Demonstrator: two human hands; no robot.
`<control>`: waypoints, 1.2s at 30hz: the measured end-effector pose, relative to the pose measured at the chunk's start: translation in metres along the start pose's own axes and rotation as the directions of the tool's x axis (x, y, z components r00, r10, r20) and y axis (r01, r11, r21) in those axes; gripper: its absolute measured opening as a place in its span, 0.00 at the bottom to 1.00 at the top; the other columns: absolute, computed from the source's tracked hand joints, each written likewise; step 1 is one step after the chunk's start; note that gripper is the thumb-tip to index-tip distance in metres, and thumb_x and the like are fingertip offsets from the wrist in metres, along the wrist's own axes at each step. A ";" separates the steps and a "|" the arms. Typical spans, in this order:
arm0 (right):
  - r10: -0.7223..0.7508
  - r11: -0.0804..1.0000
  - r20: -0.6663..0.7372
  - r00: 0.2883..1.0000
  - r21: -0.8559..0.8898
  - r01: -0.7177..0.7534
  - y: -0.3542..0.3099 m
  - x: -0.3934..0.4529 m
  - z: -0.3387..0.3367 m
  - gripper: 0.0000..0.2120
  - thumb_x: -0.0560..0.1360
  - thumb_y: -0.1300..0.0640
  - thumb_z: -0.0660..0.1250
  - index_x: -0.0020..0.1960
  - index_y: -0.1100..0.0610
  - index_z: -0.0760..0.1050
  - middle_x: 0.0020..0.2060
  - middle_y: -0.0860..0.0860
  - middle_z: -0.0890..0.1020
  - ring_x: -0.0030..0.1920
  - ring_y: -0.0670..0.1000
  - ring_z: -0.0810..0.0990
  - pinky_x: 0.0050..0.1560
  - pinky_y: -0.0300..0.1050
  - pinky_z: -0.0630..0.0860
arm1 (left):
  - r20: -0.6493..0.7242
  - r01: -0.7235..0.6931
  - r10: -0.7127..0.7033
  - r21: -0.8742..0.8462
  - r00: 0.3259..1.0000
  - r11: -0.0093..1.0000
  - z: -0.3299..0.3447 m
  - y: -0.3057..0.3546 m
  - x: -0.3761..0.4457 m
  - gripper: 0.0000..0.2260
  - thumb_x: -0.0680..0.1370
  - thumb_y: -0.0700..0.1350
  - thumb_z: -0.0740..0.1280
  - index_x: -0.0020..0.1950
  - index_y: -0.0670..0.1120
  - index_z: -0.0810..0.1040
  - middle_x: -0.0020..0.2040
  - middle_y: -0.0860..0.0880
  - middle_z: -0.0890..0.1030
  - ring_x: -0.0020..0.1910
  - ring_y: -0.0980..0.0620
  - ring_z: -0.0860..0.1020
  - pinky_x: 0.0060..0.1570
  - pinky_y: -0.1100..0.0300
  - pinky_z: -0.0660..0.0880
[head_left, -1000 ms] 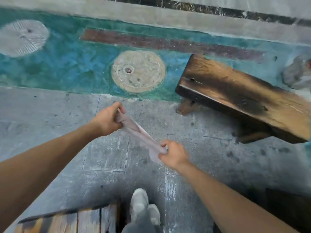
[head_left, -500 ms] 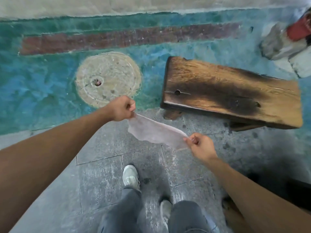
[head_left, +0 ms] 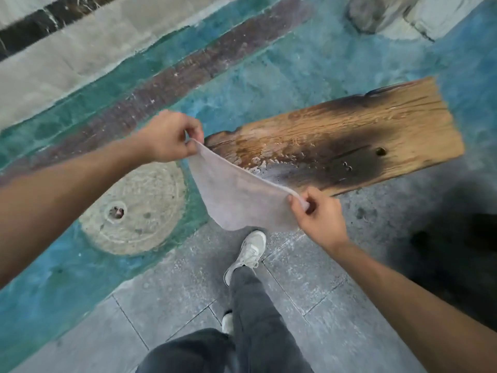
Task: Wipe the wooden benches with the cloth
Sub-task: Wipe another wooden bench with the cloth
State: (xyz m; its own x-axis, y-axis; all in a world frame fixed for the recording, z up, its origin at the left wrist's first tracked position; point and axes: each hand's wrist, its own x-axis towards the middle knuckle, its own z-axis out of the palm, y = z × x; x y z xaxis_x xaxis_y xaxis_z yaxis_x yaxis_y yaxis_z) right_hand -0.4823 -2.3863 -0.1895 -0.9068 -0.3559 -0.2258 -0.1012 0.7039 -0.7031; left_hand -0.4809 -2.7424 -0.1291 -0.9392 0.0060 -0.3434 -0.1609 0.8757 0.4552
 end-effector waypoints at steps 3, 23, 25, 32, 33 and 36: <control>0.162 0.985 -0.202 0.966 -0.031 -0.172 0.019 0.062 -0.007 0.14 0.77 0.46 0.69 0.40 0.53 0.71 0.30 0.50 0.78 0.36 0.57 0.79 0.38 0.48 0.71 | -0.091 -0.024 0.029 0.051 0.995 0.998 0.004 0.011 0.094 0.09 0.73 0.38 0.67 0.50 0.44 0.84 0.46 0.45 0.85 0.46 0.42 0.83 0.51 0.56 0.73; -0.099 0.871 -0.001 0.995 -0.484 0.087 0.027 0.077 0.248 0.29 0.83 0.44 0.54 0.82 0.42 0.50 0.83 0.51 0.49 0.82 0.55 0.46 0.78 0.64 0.52 | -0.108 -0.068 0.096 0.242 0.989 0.968 0.241 -0.091 0.060 0.28 0.83 0.50 0.49 0.82 0.46 0.52 0.83 0.46 0.51 0.82 0.45 0.47 0.77 0.41 0.55; -0.223 0.836 0.095 0.970 -0.494 0.240 0.041 0.082 0.229 0.29 0.82 0.43 0.55 0.81 0.42 0.54 0.83 0.50 0.51 0.82 0.54 0.48 0.78 0.63 0.54 | -0.064 -0.058 0.080 0.291 0.995 0.955 0.236 -0.094 0.059 0.29 0.82 0.51 0.50 0.82 0.43 0.53 0.83 0.44 0.51 0.82 0.43 0.48 0.77 0.40 0.55; -0.399 0.672 0.366 0.841 -0.507 0.539 0.112 0.163 0.123 0.27 0.82 0.40 0.56 0.80 0.41 0.59 0.81 0.45 0.56 0.82 0.50 0.50 0.80 0.57 0.50 | -0.082 -0.102 0.150 0.418 0.985 0.903 0.247 -0.038 0.138 0.31 0.81 0.55 0.49 0.81 0.40 0.55 0.81 0.37 0.54 0.81 0.39 0.52 0.78 0.39 0.51; -0.390 0.674 0.350 0.852 -0.522 0.523 0.128 0.179 0.100 0.26 0.81 0.40 0.57 0.79 0.39 0.60 0.81 0.45 0.57 0.82 0.50 0.51 0.80 0.57 0.50 | -0.098 -0.110 0.164 0.413 0.981 0.904 0.253 -0.019 0.161 0.31 0.81 0.55 0.50 0.81 0.41 0.55 0.81 0.37 0.55 0.81 0.39 0.53 0.78 0.39 0.51; -0.320 0.677 0.281 0.905 -0.600 0.426 0.183 0.224 0.020 0.25 0.82 0.39 0.55 0.78 0.37 0.60 0.82 0.45 0.56 0.82 0.51 0.50 0.80 0.57 0.49 | -0.151 -0.148 0.221 0.388 0.964 0.910 0.265 0.055 0.244 0.32 0.81 0.57 0.51 0.82 0.43 0.55 0.81 0.38 0.56 0.81 0.40 0.53 0.78 0.41 0.47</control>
State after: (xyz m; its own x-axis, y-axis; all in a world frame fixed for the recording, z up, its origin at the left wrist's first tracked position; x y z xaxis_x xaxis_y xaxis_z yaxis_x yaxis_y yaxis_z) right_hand -0.6954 -2.3497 -0.3819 -0.6729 -0.7202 -0.1688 -0.7003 0.6937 -0.1681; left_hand -0.6389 -2.5646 -0.4053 -0.9863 0.1262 -0.1063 0.1101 0.9832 0.1457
